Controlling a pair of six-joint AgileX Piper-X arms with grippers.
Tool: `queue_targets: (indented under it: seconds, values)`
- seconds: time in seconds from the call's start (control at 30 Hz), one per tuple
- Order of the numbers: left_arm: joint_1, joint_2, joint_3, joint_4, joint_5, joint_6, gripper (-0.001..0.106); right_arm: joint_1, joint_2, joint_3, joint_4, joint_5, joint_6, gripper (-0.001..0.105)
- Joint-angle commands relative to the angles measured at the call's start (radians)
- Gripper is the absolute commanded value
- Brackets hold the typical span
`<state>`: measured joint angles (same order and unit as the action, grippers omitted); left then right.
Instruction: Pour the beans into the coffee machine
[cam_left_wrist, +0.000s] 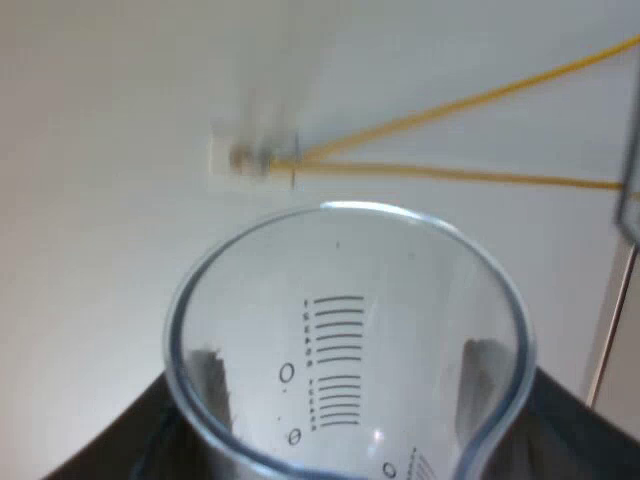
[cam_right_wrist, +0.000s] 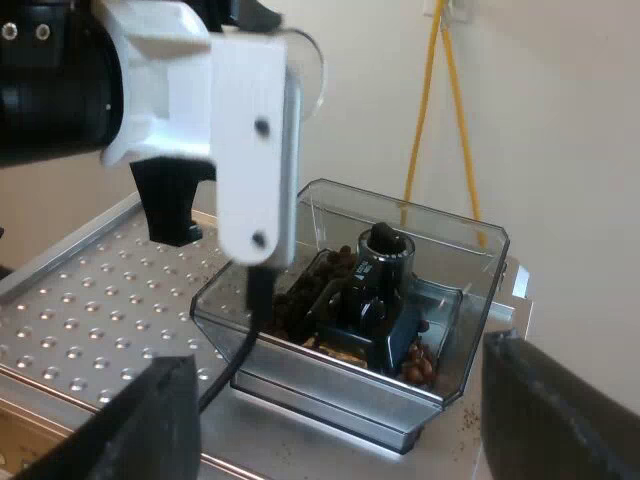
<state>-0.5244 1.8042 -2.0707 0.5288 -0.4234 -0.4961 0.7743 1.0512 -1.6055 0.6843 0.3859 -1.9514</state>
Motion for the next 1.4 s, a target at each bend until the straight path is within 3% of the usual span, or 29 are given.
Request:
queue_targets:
  seconds: [0.03, 0.1, 0.23, 0.5, 0.63, 0.67, 0.8, 1.1, 1.2, 1.4]
  values:
    - [-0.004, -0.008, -0.006, -0.020, -0.112, -0.185, 0.034, -0.004, -0.006, -0.013, -0.007, -0.004, -0.012, 0.062]
    - [-0.004, -0.012, -0.006, -0.020, -0.173, -0.254, 0.034, -0.004, -0.006, -0.010, -0.007, -0.004, -0.012, 0.062]
    - [-0.004, -0.027, -0.006, 0.022, -0.178, -0.349, 0.034, -0.004, -0.006, -0.010, -0.007, -0.004, -0.012, 0.062]
    - [0.003, -0.091, -0.006, 0.165, -0.039, -0.604, 0.034, -0.004, -0.006, -0.010, -0.007, -0.007, -0.012, 0.062]
    - [0.013, -0.109, -0.006, 0.194, -0.011, -0.659, 0.034, -0.004, -0.006, -0.010, -0.005, -0.007, -0.012, 0.062]
    - [0.039, -0.135, -0.006, 0.255, 0.064, -0.751, 0.034, -0.004, -0.006, -0.010, -0.005, -0.007, -0.012, 0.062]
    - [0.098, -0.175, -0.006, 0.325, 0.165, -0.846, 0.034, -0.004, -0.006, -0.010, 0.011, -0.007, -0.012, 0.062]
    - [0.239, -0.265, -0.006, 0.457, 0.309, -0.962, 0.034, -0.017, -0.006, -0.010, 0.030, 0.002, 0.011, 0.062]
    - [0.280, -0.294, -0.006, 0.469, 0.335, -0.988, 0.034, -0.082, -0.006, -0.010, 0.039, -0.034, 0.069, 0.062]
    - [0.356, -0.363, 0.020, 0.502, 0.379, -1.001, 0.034, -0.213, -0.006, -0.010, 0.075, -0.122, 0.072, 0.062]
